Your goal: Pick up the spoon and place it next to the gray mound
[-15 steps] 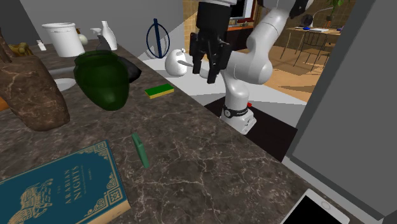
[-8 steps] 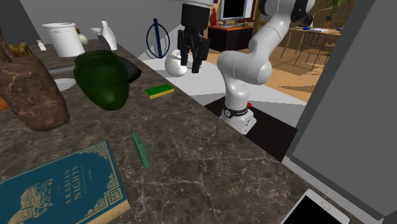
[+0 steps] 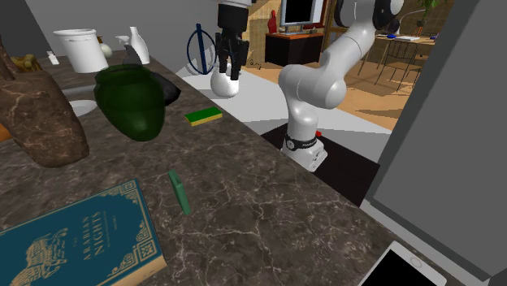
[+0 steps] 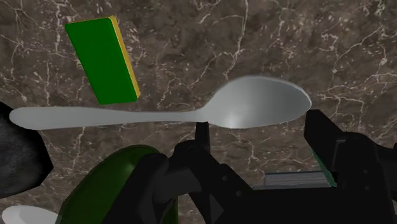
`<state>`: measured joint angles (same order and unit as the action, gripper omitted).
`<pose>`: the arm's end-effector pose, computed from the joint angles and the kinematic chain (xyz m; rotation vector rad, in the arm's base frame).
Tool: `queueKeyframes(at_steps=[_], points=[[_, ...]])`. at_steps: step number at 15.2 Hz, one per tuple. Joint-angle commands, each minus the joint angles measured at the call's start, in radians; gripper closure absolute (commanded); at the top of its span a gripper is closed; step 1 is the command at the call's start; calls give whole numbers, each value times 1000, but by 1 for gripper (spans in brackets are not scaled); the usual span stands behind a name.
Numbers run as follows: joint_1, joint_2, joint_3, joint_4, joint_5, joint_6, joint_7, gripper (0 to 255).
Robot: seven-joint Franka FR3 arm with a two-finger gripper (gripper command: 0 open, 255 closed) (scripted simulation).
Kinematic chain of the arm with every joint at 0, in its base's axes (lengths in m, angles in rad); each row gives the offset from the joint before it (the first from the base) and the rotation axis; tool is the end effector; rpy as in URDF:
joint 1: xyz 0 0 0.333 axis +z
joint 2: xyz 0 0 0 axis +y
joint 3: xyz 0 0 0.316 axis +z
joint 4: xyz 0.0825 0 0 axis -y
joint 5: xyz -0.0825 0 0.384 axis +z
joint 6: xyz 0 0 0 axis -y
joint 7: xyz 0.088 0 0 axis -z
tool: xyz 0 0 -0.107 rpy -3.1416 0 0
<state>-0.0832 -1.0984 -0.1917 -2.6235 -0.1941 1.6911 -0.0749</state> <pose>0.2289 -0.0970 0.5528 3.0853 -0.1573 0.2379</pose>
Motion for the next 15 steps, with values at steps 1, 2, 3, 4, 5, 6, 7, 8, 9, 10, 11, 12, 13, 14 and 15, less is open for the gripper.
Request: queueKeyframes(at_steps=[1,2,3,4,5,6,7,8,9,10,11,12,13,14,15], points=[[-22,8,-61,16,-45,-1,-56,255],[-31,13,-88,24,-64,0,-81,255],[-40,20,-115,33,-83,2,-106,255],[-47,27,-142,43,-102,4,-130,255],[-54,36,-169,54,-120,7,-154,255],[-60,47,-196,66,-137,10,-177,255],[-64,58,-223,80,-154,13,-201,255],[-68,71,-250,95,-169,17,-225,255],[-71,84,-277,110,-185,21,-248,255],[-73,99,-304,127,-199,25,-271,255],[-73,114,-330,145,-212,30,-294,255],[-73,130,-357,164,-225,34,-317,255],[-71,147,-384,184,-236,39,-340,255],[-68,165,-411,205,-246,44,-363,255],[-64,183,-439,226,-256,49,-386,255]])
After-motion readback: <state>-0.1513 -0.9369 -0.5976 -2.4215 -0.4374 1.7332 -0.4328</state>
